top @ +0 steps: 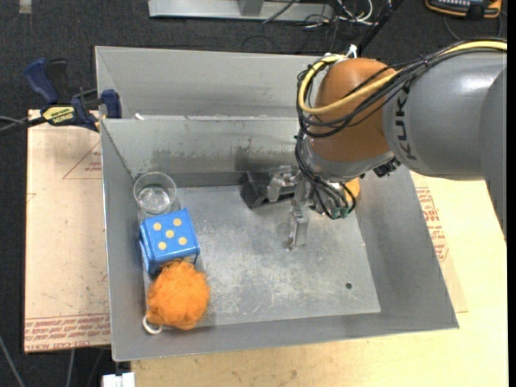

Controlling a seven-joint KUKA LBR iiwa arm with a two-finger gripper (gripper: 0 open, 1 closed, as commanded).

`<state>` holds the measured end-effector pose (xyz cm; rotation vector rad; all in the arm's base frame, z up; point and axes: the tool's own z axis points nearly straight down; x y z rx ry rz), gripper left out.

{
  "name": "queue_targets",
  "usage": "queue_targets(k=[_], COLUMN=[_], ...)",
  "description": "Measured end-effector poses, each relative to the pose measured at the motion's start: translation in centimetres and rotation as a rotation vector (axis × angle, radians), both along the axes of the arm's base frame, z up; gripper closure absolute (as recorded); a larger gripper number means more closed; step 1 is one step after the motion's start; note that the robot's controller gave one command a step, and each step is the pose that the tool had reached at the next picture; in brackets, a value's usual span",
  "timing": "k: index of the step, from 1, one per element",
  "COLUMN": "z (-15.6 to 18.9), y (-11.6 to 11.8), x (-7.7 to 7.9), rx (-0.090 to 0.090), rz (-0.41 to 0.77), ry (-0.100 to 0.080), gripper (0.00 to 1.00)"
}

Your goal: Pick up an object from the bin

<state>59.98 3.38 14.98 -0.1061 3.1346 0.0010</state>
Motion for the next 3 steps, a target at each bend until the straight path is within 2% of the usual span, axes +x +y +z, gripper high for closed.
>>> queue_targets(k=[1,2,3], z=[-2.3,-4.0,-3.4], y=[1.5,0.9,0.4], x=[1.9,4.5,2.4], rx=[0.000,0.005,0.002], rz=[0.068,0.033,-0.003], ry=[-0.001,-0.006,-0.002], gripper=[0.00,0.00,1.00])
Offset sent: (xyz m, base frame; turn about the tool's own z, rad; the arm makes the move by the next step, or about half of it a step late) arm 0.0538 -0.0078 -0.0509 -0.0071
